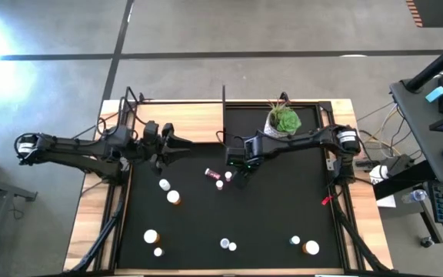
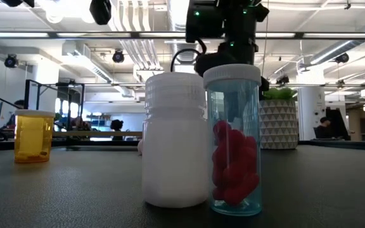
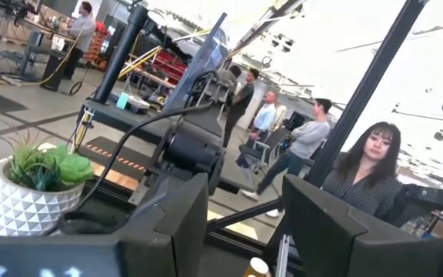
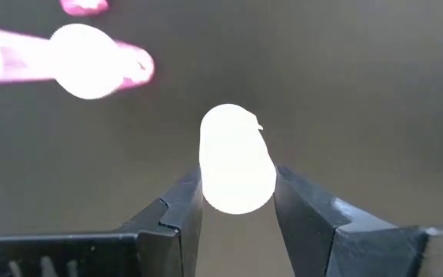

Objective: Pick and place medicine bottles onto shelf by color
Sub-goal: Move the white pill bottle to the center of the table, then put the bottom pink pill bottle on the shelf

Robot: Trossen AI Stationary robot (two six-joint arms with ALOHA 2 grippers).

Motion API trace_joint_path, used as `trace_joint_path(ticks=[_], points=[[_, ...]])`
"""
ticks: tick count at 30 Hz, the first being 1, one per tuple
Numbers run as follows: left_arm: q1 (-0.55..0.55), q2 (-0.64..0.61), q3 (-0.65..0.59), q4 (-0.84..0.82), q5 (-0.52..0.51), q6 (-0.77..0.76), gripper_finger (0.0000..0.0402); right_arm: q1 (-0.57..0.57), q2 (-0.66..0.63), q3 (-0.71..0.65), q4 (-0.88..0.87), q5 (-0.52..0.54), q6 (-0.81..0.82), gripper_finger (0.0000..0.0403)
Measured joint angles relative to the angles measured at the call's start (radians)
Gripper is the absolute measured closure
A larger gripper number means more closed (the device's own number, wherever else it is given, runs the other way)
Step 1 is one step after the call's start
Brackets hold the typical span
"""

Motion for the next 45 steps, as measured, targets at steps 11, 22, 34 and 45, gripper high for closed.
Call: trace_joint_path(ticks=[11, 22, 34, 45], points=[[0.0, -0.021, -0.002, -0.009, 0.001, 0.0, 0.0249, -0.004, 0.051, 0.052, -0.001, -0.002, -0.137, 0.0273], [0.0, -0.006, -0.004, -0.004, 0.004, 0.002, 0.0249, -0.005, 0.049, 0.056, 0.026, 0.0, -0.18, 0.0248], [0.0, 0.05, -0.007, -0.007, 0.003, 0.003, 0.0249, -0.005, 0.015, 0.057, 0.014, -0.001, -0.191, 0.0162], [0.0, 0.244, 0.0, -0.059, -0.046, 0.003, 0.0249, 0.037, -0.198, 0.046, -0.06, 0.122, -0.17, 0.0165]])
